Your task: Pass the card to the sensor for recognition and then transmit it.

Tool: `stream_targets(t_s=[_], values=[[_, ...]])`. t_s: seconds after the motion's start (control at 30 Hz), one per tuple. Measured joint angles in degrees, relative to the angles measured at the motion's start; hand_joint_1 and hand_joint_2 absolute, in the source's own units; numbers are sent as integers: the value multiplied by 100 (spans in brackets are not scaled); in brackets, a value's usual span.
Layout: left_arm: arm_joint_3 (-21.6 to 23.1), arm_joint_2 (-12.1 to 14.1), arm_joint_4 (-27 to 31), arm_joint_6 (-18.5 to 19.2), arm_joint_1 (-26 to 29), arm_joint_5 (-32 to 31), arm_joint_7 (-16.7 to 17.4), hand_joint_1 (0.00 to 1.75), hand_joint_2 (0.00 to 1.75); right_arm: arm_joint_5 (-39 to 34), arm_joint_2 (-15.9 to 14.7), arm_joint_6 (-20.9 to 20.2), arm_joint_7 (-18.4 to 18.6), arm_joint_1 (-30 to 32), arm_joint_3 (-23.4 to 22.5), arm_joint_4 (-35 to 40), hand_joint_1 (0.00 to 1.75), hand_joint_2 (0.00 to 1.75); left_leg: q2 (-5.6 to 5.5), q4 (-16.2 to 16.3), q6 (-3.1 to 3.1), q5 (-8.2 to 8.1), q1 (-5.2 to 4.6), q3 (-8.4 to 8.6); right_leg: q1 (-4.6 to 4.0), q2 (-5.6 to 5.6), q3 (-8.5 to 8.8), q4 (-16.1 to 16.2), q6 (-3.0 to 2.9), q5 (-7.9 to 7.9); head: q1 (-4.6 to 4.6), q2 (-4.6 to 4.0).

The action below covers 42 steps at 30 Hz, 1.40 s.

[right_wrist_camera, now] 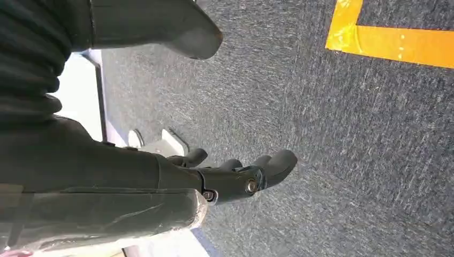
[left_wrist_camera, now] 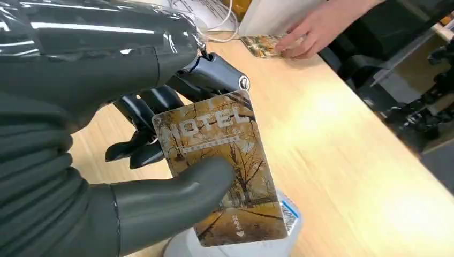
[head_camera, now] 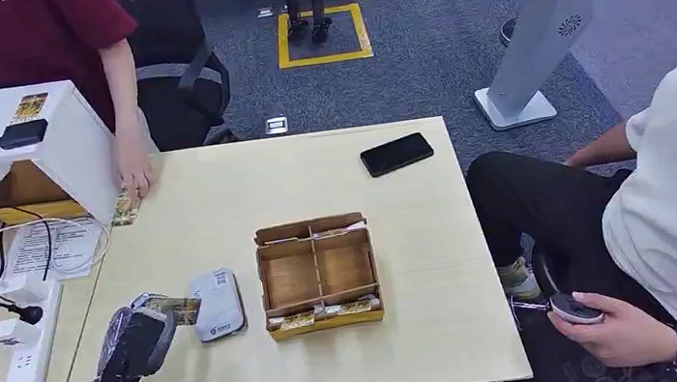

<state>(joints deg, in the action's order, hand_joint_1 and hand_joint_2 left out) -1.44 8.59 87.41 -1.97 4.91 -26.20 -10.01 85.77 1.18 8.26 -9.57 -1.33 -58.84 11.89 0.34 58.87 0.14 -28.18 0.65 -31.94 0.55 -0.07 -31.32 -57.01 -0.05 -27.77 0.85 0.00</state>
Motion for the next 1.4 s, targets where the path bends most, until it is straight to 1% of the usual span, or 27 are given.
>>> stream_targets(t_s=[0.13,0.3,0.43,0.53,0.8,0.97,1.07,1.23,1.4], values=[[118,-63,-107,-112,-36,-234,48,175,175,15,9,15,-22,-5,0,0,0,175,0,0,0,0,0,0,0,0,0,0,0,0,0,0],[221,-225,-212,-206,-140,-293,48,175,175,53,11,15,2,-7,0,0,0,175,0,0,0,0,0,-1,0,-1,-1,1,0,0,-2,0],[302,-402,-389,-299,-399,-308,76,175,175,96,18,15,-4,-23,0,0,0,175,-1,0,0,0,0,-1,0,-1,1,1,1,1,-2,0],[413,-476,-527,-439,-571,-484,144,175,175,118,26,13,6,-27,2,0,0,175,0,1,0,0,0,1,1,-1,1,0,1,2,-2,0],[531,-527,-708,-525,-719,-573,179,175,175,118,29,7,15,-27,2,0,0,175,0,1,0,0,0,-1,0,1,-2,0,1,1,0,0],[534,-533,-805,-564,-759,-564,206,175,175,146,31,-13,65,-26,2,0,0,175,0,1,0,0,0,-1,0,1,-3,0,1,1,-2,0],[534,-575,-931,-599,-829,-584,221,175,175,184,37,-9,30,-28,2,0,0,175,-1,1,0,1,0,-2,0,0,-1,0,1,1,-2,0],[529,-579,-1178,-861,-946,-717,273,175,175,225,44,0,2,-33,2,0,0,175,0,1,0,1,0,-1,0,1,0,0,2,3,0,0],[514,-568,-1323,-958,-1013,-754,284,175,175,238,42,-2,4,-35,2,0,0,175,-1,1,0,1,0,-3,0,0,-1,0,1,2,-2,0]])
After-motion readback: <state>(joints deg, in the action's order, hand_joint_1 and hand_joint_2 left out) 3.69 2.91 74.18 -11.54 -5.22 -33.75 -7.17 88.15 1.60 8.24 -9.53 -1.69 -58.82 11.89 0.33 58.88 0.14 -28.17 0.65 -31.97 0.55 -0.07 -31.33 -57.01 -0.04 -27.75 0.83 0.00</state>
